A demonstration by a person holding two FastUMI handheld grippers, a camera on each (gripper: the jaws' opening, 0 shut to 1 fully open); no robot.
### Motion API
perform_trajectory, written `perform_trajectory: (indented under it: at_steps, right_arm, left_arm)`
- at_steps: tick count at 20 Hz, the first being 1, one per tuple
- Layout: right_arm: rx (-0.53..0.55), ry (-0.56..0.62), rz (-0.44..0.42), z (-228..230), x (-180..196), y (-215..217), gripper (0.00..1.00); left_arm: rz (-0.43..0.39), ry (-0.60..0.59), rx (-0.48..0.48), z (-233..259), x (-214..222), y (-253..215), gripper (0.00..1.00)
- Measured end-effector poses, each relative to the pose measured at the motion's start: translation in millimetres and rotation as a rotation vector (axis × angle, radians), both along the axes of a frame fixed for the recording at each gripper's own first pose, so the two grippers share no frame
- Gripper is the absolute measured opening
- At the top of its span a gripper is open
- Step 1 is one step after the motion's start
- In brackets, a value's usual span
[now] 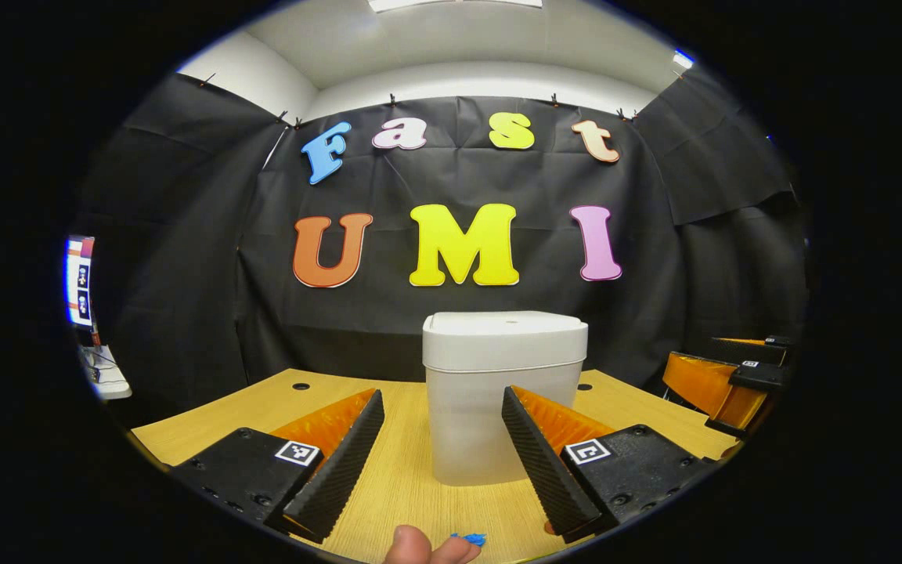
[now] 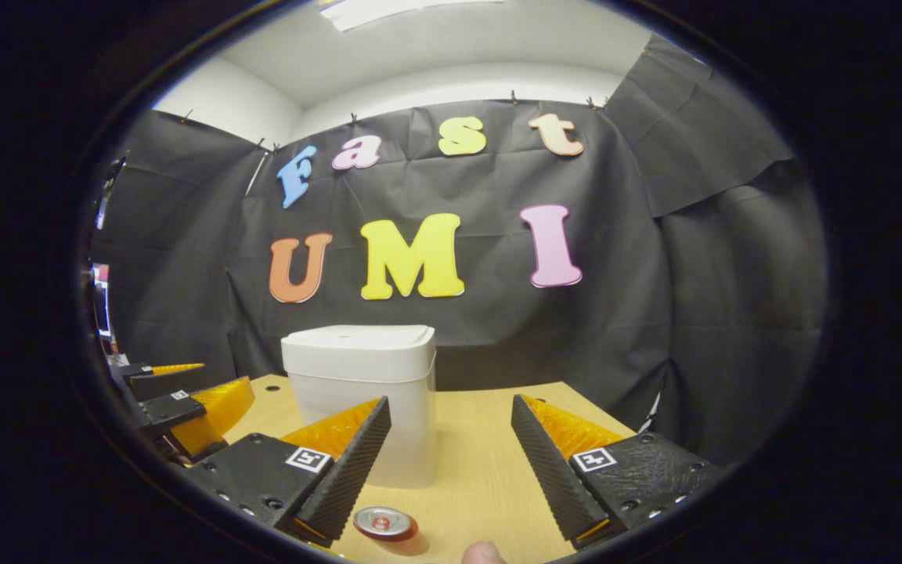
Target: Press the lid of the desktop garbage bin to open it, pick up the crumpled paper on the desktop and throw it into the bin, then pick up the pop can on the desktop and drop it into the bin, and finally close the garbage bin lid.
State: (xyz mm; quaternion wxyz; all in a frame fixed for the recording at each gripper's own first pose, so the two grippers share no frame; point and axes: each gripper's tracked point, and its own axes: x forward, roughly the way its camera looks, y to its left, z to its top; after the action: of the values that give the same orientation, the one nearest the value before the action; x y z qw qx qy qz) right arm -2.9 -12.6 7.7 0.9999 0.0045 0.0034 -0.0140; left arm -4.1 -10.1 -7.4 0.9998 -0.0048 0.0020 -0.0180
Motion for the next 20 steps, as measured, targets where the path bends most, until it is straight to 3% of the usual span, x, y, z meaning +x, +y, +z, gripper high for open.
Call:
perform_trajectory:
  at_steps: [7, 16, 18, 20]
  right_arm:
    - [-0.021, 0.008, 0.077, 18.0, 20.3, 16.7, 0.96]
    - [-0.058, 0.059, 0.210, 56.9, 85.7, 57.3, 0.96]
    - [-0.053, 0.073, 0.230, 62.2, 97.7, 67.1, 0.71]
    - [-0.047, 0.088, 0.265, 66.0, 105.2, 82.1, 0.65]
  left_arm:
    - [0.012, 0.006, 0.002, -7.1, 1.4, 9.1, 0.98]
    - [0.052, 0.021, 0.007, -16.4, -2.3, 33.8, 0.98]
    - [0.059, 0.023, 0.005, -18.9, -3.3, 38.3, 0.98]
    - [0.063, 0.026, -0.002, -18.4, -2.0, 40.8, 0.98]
